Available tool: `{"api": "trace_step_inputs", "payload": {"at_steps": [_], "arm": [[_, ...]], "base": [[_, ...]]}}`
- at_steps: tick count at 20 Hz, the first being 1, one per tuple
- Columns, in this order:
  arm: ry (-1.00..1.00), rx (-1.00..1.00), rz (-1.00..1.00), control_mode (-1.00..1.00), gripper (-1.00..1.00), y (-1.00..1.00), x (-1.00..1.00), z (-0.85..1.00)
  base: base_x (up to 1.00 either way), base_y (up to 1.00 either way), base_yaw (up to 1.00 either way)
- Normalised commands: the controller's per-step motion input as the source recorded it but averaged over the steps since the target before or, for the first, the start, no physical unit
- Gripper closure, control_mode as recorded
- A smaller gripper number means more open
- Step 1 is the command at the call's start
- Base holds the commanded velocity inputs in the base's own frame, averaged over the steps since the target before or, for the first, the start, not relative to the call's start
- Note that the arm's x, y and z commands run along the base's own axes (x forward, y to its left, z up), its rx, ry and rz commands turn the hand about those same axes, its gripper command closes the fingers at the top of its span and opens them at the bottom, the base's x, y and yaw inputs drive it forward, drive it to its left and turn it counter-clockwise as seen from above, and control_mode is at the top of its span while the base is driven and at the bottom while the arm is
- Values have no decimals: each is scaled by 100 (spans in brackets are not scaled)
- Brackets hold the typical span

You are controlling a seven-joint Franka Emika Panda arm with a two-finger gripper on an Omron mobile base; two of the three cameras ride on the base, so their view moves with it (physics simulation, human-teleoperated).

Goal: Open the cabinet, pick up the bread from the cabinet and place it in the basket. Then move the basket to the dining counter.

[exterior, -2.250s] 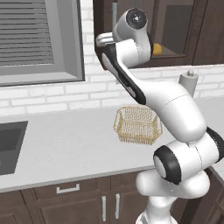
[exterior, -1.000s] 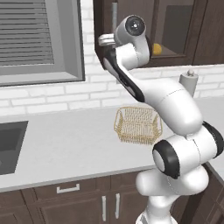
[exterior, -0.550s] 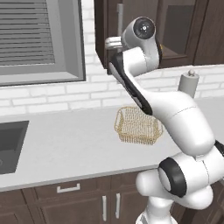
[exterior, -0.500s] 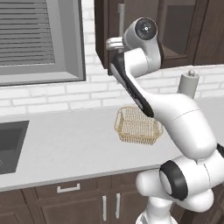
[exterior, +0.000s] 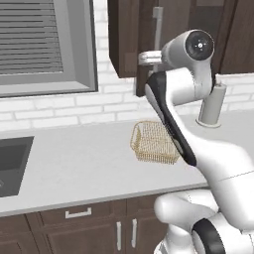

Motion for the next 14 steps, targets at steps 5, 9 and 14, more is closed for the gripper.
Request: {"api": "trace_step_inputs", "payload": {"at_steps": [5,9,14], "arm": [[-3,2,0,-100,100,-100,-99,0],[-2,2,0,-100,100,-100,-98,0],[-1,1,0,-100,100,-100,-95,0]], "base": [[0,0,0],[0,0,0],[0,0,0]]}}
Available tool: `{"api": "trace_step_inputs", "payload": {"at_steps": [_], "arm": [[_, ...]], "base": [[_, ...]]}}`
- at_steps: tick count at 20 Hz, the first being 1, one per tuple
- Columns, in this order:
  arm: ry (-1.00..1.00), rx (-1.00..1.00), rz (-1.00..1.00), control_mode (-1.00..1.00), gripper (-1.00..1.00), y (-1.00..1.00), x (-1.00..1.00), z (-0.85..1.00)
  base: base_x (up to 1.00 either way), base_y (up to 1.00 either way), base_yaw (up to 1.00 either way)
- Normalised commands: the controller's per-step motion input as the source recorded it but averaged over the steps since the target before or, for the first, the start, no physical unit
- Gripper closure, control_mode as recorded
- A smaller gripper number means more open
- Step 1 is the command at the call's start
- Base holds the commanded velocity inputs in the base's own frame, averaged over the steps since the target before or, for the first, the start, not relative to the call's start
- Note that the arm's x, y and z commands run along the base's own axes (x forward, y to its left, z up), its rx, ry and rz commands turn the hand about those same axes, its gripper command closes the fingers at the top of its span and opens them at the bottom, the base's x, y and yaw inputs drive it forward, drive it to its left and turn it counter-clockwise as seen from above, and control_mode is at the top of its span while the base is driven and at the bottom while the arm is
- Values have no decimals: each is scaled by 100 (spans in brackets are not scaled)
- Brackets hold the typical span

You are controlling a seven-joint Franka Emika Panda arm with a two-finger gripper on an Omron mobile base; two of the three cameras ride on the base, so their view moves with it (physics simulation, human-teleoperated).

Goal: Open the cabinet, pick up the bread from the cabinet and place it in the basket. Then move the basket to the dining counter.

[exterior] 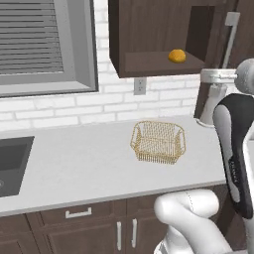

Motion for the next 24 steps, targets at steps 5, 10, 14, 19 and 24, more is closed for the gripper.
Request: {"api": "trace_step_inputs", "payload": {"at_steps": [5,10,14,19,24], "arm": [[-4,0,-3,-100,100,-100,-89,0],[-21,11,-6,-100,100,-60,-95,20],[-30,15,-8,-100,100,74,-100,33],[-28,0,-9,-100,100,100,-49,4],[-17,-4,-21,-100,100,100,9,-10]], "base": [[0,0,0],[0,0,0],[0,0,0],[0,0,0],[0,0,0]]}}
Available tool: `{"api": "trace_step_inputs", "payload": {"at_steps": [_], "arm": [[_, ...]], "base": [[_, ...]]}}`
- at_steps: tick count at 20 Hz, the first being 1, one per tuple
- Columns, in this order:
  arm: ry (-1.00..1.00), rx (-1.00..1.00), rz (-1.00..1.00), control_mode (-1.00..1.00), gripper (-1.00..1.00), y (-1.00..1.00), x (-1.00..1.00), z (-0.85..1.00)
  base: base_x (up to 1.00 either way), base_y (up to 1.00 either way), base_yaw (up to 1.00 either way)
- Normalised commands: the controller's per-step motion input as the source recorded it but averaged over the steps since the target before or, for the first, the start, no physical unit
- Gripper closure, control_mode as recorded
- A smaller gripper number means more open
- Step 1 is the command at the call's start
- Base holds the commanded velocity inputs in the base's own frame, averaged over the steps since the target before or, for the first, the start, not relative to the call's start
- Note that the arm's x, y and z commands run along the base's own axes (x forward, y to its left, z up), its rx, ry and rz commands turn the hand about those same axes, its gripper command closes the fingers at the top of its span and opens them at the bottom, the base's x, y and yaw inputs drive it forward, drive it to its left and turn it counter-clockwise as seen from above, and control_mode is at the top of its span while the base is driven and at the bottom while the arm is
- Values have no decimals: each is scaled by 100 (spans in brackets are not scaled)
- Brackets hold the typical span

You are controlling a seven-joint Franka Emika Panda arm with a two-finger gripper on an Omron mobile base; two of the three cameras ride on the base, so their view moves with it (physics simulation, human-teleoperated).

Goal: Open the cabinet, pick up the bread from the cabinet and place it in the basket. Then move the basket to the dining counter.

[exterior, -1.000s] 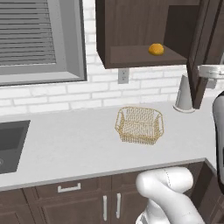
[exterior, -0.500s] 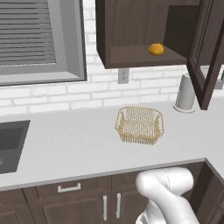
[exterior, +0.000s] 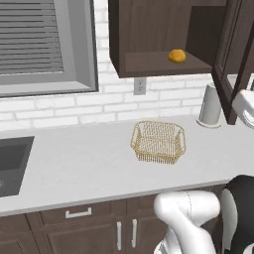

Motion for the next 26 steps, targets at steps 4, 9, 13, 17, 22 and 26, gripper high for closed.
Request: {"api": "trace_step_inputs", "payload": {"at_steps": [4,9,13,17,22,26], "arm": [[-5,0,-30,-100,100,100,61,-13],[1,0,-27,-100,100,32,100,-24],[3,3,-14,-100,100,-1,100,-36],[0,7,-8,-100,100,-1,90,-33],[0,11,-5,-100,100,-22,71,-16],[0,8,-8,-100,100,-65,36,-5]], "base": [[0,0,0],[0,0,0],[0,0,0],[0,0,0],[0,0,0],[0,0,0]]}}
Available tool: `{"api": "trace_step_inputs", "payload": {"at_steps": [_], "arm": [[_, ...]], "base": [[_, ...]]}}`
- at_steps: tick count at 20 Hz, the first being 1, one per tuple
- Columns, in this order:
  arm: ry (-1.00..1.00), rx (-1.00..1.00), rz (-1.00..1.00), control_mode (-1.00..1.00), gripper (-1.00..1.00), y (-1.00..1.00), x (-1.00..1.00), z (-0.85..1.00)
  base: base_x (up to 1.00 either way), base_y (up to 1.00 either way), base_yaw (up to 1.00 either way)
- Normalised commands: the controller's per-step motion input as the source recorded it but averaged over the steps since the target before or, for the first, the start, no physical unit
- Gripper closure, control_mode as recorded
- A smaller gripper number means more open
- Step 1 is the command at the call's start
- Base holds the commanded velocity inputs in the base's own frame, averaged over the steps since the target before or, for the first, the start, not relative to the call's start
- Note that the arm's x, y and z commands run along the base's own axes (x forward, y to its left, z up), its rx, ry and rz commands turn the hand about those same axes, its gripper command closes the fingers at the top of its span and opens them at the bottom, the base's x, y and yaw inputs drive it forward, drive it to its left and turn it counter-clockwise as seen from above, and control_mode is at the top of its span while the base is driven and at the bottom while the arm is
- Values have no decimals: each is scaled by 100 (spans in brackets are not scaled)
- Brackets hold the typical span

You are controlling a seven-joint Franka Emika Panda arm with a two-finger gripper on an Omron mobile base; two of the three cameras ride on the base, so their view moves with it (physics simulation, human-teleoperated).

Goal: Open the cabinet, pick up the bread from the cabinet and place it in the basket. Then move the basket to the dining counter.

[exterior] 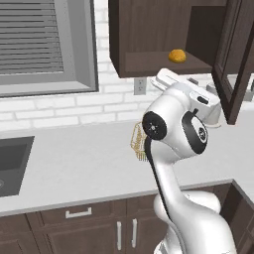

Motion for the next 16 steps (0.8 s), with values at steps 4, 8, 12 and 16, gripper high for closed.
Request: {"api": "trace_step_inputs", "payload": {"at_steps": [4,8,12,16], "arm": [[0,3,-10,-100,100,-67,24,-1],[0,2,-11,-100,100,-79,22,0],[-1,1,-10,-100,100,-88,11,0],[-9,2,-9,-100,100,-97,1,0]], "base": [[0,0,0],[0,0,0],[0,0,0],[0,0,0]]}}
